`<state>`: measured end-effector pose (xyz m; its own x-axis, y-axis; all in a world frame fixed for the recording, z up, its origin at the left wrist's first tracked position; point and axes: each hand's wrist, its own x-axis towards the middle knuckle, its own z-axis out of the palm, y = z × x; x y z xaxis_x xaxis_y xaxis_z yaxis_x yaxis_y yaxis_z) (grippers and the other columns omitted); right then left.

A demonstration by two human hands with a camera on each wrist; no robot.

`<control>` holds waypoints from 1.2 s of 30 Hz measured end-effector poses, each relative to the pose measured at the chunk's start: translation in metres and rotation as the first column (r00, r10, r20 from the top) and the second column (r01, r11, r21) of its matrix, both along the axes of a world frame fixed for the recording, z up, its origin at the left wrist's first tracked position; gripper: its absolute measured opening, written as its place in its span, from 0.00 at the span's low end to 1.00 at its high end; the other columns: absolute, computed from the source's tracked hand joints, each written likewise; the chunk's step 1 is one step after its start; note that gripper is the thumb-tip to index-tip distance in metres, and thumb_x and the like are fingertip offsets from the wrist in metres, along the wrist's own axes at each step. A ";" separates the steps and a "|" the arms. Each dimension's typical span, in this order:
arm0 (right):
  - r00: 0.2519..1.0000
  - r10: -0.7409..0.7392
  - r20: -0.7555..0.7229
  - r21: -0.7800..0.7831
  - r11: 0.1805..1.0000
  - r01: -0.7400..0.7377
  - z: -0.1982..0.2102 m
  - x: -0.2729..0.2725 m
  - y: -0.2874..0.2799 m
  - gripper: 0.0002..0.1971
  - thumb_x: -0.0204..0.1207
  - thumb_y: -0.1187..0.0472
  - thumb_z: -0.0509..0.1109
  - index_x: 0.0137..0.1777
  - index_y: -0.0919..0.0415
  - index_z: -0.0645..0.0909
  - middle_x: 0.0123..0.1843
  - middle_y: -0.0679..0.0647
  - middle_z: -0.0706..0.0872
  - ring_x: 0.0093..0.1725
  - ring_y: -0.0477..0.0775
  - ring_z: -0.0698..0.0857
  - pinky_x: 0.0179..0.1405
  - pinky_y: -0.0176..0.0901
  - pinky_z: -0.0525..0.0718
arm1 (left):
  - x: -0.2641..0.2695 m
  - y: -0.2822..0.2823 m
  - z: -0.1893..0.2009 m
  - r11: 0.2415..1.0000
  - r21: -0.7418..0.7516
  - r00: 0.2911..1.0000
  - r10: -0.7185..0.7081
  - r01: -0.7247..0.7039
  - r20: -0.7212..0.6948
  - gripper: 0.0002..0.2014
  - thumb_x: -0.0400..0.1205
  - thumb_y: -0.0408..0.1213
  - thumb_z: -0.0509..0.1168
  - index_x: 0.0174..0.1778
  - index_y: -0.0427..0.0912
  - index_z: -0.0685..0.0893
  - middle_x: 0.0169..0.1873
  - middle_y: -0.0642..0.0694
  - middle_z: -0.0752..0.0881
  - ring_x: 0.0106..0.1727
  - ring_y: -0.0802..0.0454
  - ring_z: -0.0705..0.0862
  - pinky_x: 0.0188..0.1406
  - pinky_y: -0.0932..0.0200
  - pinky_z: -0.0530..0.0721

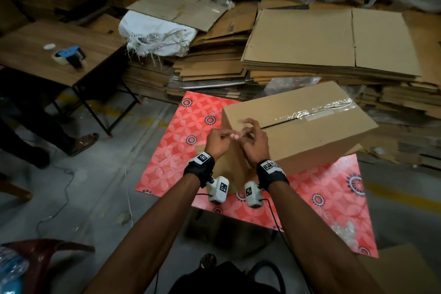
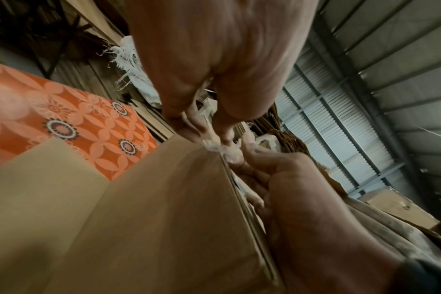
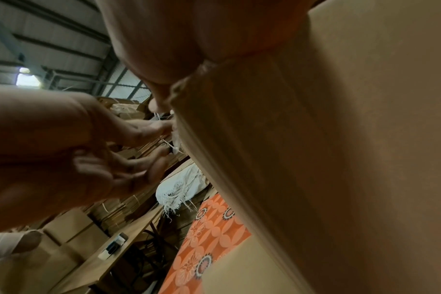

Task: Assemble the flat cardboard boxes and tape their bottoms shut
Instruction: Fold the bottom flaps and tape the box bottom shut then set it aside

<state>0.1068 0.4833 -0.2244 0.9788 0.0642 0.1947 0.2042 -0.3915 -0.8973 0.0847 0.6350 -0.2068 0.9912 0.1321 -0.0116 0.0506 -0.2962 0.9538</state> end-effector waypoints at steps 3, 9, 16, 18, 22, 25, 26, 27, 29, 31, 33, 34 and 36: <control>0.992 0.057 0.109 -0.164 0.986 -0.039 -0.006 0.004 0.001 0.14 0.73 0.48 0.76 0.58 0.46 0.89 0.48 0.48 0.90 0.48 0.54 0.87 0.58 0.64 0.84 | -0.006 0.001 0.007 0.984 -0.174 0.998 -0.050 0.043 -0.037 0.17 0.85 0.17 0.58 0.54 0.33 0.93 0.54 0.41 0.93 0.56 0.55 0.89 0.61 0.62 0.84; 0.992 -0.056 0.115 -0.125 0.990 0.070 -0.008 0.004 0.005 0.07 0.76 0.61 0.70 0.50 0.58 0.88 0.47 0.56 0.92 0.47 0.63 0.87 0.53 0.59 0.85 | -0.010 -0.019 0.010 0.971 -0.227 0.996 0.082 -0.074 0.022 0.17 0.81 0.15 0.57 0.51 0.32 0.90 0.49 0.44 0.94 0.56 0.52 0.91 0.62 0.59 0.86; 0.972 -0.199 0.125 -0.011 0.979 0.202 -0.001 -0.001 -0.004 0.09 0.80 0.73 0.62 0.51 0.62 0.82 0.50 0.60 0.83 0.46 0.55 0.81 0.46 0.49 0.81 | -0.004 -0.023 -0.013 0.981 0.150 0.992 0.120 -0.123 0.030 0.31 0.70 0.41 0.82 0.64 0.42 0.74 0.57 0.46 0.74 0.63 0.43 0.78 0.63 0.49 0.80; 0.973 -0.173 0.150 -0.035 0.983 0.180 0.001 -0.003 -0.005 0.12 0.75 0.74 0.60 0.52 0.63 0.81 0.52 0.61 0.80 0.46 0.50 0.78 0.45 0.47 0.77 | 0.000 -0.016 -0.014 0.977 0.214 0.999 0.008 0.003 -0.052 0.38 0.69 0.47 0.82 0.70 0.42 0.73 0.64 0.42 0.77 0.67 0.41 0.77 0.69 0.47 0.79; 0.969 -0.177 0.173 -0.066 0.980 0.190 0.000 -0.001 -0.004 0.16 0.70 0.75 0.60 0.54 0.63 0.83 0.52 0.59 0.82 0.46 0.51 0.81 0.47 0.44 0.81 | 0.003 -0.015 -0.006 0.950 0.305 0.994 -0.045 0.072 -0.097 0.41 0.73 0.46 0.82 0.79 0.40 0.72 0.74 0.38 0.77 0.74 0.41 0.77 0.73 0.53 0.77; 0.977 -0.165 0.132 -0.121 0.976 0.181 0.002 -0.001 -0.001 0.20 0.68 0.82 0.63 0.52 0.65 0.89 0.51 0.55 0.83 0.45 0.45 0.80 0.49 0.26 0.79 | 0.006 -0.012 0.001 0.918 0.381 0.991 -0.078 0.114 -0.108 0.39 0.75 0.46 0.81 0.80 0.40 0.74 0.74 0.38 0.76 0.74 0.41 0.76 0.69 0.58 0.73; 0.981 -0.151 0.124 -0.158 0.973 0.169 0.004 0.000 -0.001 0.20 0.68 0.81 0.65 0.52 0.64 0.90 0.49 0.56 0.84 0.45 0.48 0.82 0.50 0.29 0.80 | 0.007 -0.009 0.004 0.910 0.395 0.990 -0.089 0.124 -0.106 0.39 0.73 0.47 0.82 0.78 0.40 0.76 0.73 0.38 0.78 0.74 0.41 0.77 0.70 0.56 0.75; 0.985 -0.121 0.123 -0.208 0.967 0.145 0.008 0.002 -0.002 0.18 0.69 0.80 0.67 0.51 0.63 0.91 0.48 0.57 0.86 0.45 0.52 0.84 0.51 0.36 0.82 | 0.009 -0.004 0.006 0.910 0.394 0.990 -0.095 0.128 -0.102 0.39 0.71 0.48 0.83 0.77 0.39 0.78 0.72 0.38 0.80 0.73 0.41 0.78 0.70 0.54 0.77; 0.994 0.011 0.111 -0.355 0.935 0.030 0.014 0.006 -0.003 0.12 0.71 0.74 0.70 0.48 0.61 0.91 0.47 0.59 0.88 0.47 0.60 0.87 0.52 0.47 0.85 | 0.012 0.006 0.010 0.918 0.373 0.989 -0.102 0.135 -0.107 0.42 0.68 0.46 0.85 0.76 0.37 0.79 0.71 0.39 0.84 0.72 0.41 0.81 0.70 0.50 0.80; 0.981 0.187 0.044 -0.474 0.868 -0.144 0.019 0.007 -0.005 0.10 0.74 0.67 0.67 0.50 0.62 0.90 0.50 0.61 0.85 0.51 0.62 0.84 0.54 0.49 0.82 | 0.014 0.018 0.013 0.919 0.368 0.987 -0.108 0.144 -0.117 0.45 0.67 0.43 0.86 0.79 0.36 0.77 0.72 0.39 0.83 0.73 0.42 0.81 0.72 0.50 0.80; 0.953 0.303 -0.008 -0.522 0.812 -0.263 0.020 0.008 -0.003 0.15 0.76 0.62 0.64 0.56 0.62 0.89 0.52 0.60 0.82 0.53 0.62 0.82 0.55 0.46 0.77 | 0.015 0.032 0.014 0.918 0.357 0.983 -0.139 0.175 -0.123 0.46 0.69 0.40 0.86 0.82 0.37 0.73 0.75 0.39 0.82 0.75 0.43 0.80 0.73 0.52 0.80; 0.948 0.318 -0.008 -0.506 0.816 -0.278 0.020 0.009 -0.001 0.15 0.78 0.61 0.64 0.57 0.62 0.90 0.51 0.60 0.82 0.53 0.63 0.82 0.53 0.45 0.76 | 0.016 0.038 0.016 0.922 0.332 0.978 -0.161 0.197 -0.133 0.46 0.70 0.37 0.85 0.83 0.37 0.72 0.76 0.38 0.81 0.76 0.43 0.79 0.72 0.52 0.80; 0.965 0.262 0.008 -0.413 0.880 -0.235 0.022 0.012 0.005 0.13 0.80 0.55 0.69 0.52 0.62 0.92 0.47 0.58 0.84 0.49 0.62 0.84 0.49 0.43 0.75 | 0.018 0.047 0.020 0.926 0.295 0.968 -0.195 0.235 -0.158 0.46 0.71 0.33 0.85 0.84 0.36 0.71 0.76 0.38 0.80 0.76 0.43 0.79 0.68 0.56 0.80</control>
